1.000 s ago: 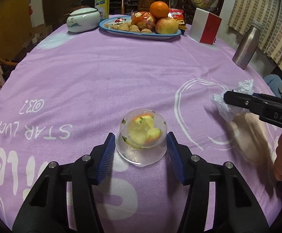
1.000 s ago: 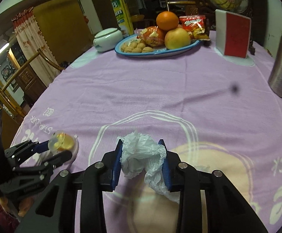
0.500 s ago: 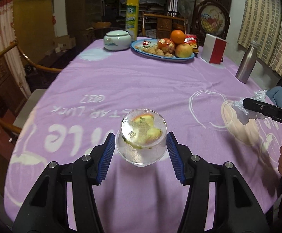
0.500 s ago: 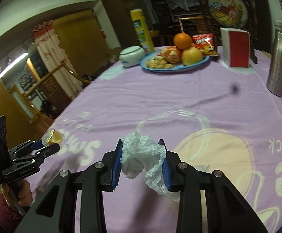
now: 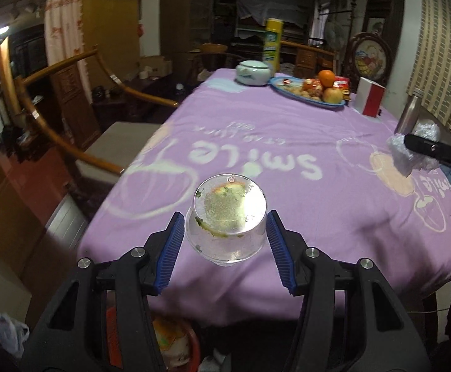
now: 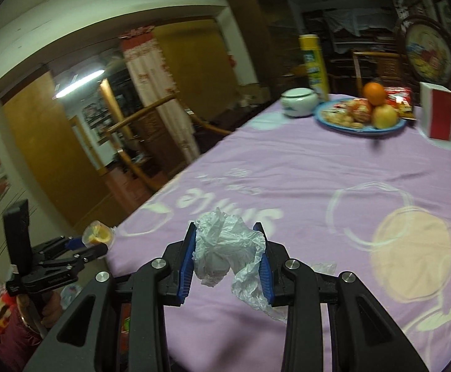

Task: Collect trash
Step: 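Carry both items to the red wastebasket and open both tools to drop them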

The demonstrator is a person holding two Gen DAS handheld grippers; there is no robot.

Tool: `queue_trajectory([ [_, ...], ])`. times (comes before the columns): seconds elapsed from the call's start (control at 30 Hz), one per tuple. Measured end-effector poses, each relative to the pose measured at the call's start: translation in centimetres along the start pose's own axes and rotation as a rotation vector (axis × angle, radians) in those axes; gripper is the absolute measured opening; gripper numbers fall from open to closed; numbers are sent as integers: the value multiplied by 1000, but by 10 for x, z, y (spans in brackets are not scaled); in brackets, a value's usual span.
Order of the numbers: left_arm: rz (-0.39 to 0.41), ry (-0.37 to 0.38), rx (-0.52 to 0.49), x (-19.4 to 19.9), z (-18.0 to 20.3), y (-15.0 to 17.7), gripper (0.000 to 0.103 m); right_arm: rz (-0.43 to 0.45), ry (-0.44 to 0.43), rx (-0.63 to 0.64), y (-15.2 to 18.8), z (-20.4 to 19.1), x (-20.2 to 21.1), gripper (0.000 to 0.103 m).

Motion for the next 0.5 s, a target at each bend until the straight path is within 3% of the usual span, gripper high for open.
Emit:
queue_trajectory([
  [0.23,-111,-87,110,11,-75,79,54,-58,-86,86,11,-71,-15,35],
  [0.37,-197,-58,149,-4,-101,113,56,-109,-127,136,15,-117,-36,35],
  [0.43,-231,-60,149,-11,-109,125,67,-141,-139,161,20,-136,-47,35],
  [0.5,-216,-96,144,-8,-117,128,82,-172,-148,189,26,-153,-56,35],
])
Point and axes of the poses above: each gripper's, at about its wrist camera, not at the fingertips, and x roughly against the way its jaws point, z to its right, y to its underside, the point moved 4 cm from there along -x, roughly the way its jaws point, and after that the axes turned 10 degrees about -z, right-handed, at the moved point
